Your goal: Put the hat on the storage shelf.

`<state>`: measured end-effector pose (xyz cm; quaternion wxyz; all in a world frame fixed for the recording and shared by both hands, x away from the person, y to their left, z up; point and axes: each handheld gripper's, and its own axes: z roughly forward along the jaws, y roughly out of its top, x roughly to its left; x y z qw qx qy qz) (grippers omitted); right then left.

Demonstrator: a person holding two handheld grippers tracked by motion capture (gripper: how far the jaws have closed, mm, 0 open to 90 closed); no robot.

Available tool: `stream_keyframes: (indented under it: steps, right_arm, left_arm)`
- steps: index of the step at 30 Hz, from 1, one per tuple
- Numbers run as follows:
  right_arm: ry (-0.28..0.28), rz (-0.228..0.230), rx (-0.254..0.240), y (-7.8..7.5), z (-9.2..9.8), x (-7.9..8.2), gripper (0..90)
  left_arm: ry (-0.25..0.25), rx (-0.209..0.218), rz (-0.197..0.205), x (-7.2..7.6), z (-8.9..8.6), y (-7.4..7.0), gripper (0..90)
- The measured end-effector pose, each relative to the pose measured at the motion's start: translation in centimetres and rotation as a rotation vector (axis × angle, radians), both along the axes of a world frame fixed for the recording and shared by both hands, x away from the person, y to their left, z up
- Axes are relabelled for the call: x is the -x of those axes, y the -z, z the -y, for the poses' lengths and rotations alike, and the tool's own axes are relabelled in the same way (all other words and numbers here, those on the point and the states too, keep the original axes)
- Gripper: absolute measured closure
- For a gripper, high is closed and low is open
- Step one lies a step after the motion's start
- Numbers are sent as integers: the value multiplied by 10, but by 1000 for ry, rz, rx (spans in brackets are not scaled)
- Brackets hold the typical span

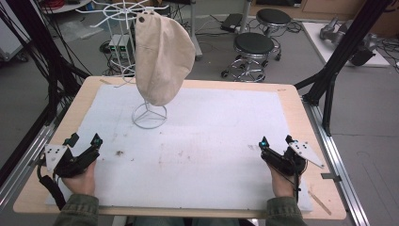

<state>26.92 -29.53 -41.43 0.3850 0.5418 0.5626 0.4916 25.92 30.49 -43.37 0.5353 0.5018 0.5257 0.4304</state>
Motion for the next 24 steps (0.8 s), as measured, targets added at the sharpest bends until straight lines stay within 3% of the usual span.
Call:
stream_keyframes:
  steps: [4,10,17,24]
  right_arm:
    - [5,-13,32,2,-3,1,108]
    - [13,20,79,1,-8,2,108]
    - [37,12,38,0,0,3,108]
    - [36,0,47,2,0,2,108]
  left_arm:
    - [8,-7,-5,-1,1,1,237]
    - [28,-24,-10,-3,6,1,237]
    - [42,-40,-11,-2,11,1,236]
    - [44,-39,-22,-3,10,2,237]
